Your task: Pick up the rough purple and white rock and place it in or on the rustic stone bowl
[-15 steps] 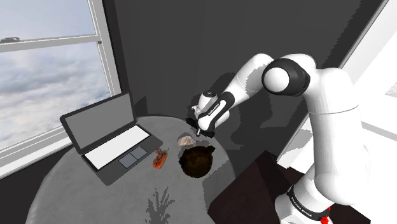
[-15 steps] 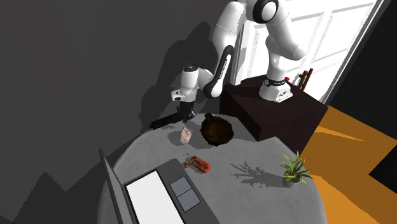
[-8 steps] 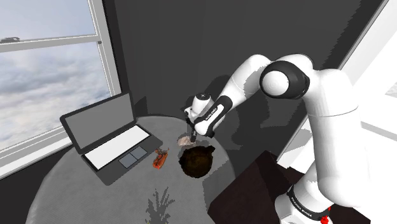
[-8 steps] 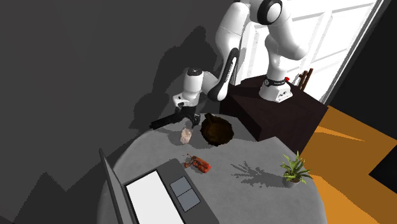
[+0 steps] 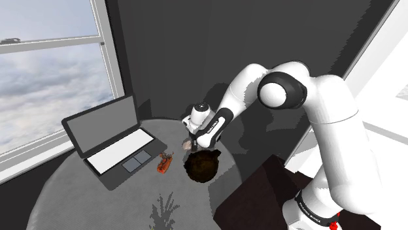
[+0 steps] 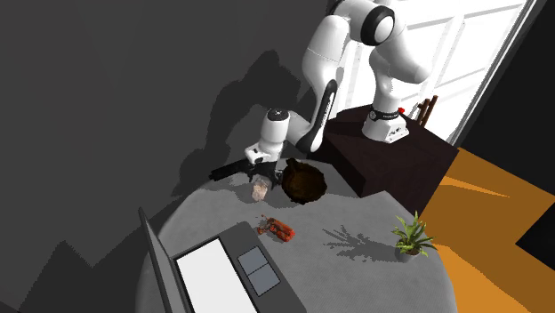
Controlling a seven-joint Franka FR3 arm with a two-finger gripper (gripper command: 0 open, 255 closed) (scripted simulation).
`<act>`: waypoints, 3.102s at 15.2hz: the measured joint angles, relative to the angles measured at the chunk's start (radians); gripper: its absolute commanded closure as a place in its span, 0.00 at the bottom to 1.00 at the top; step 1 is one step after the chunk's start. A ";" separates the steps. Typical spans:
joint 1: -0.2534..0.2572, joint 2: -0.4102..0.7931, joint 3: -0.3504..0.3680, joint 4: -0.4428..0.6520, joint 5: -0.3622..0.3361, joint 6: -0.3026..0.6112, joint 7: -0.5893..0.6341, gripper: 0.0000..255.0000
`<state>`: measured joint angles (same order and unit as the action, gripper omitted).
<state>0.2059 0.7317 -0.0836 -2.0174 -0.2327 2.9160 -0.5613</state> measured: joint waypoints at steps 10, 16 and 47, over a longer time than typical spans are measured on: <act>-0.002 0.037 -0.002 0.026 0.000 0.017 0.001 1.00; -0.004 0.037 -0.002 0.024 -0.001 0.017 -0.002 1.00; -0.032 -0.285 0.038 -0.076 0.028 -0.208 -0.059 1.00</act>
<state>0.1735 0.4463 -0.0453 -2.0937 -0.2050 2.7077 -0.6199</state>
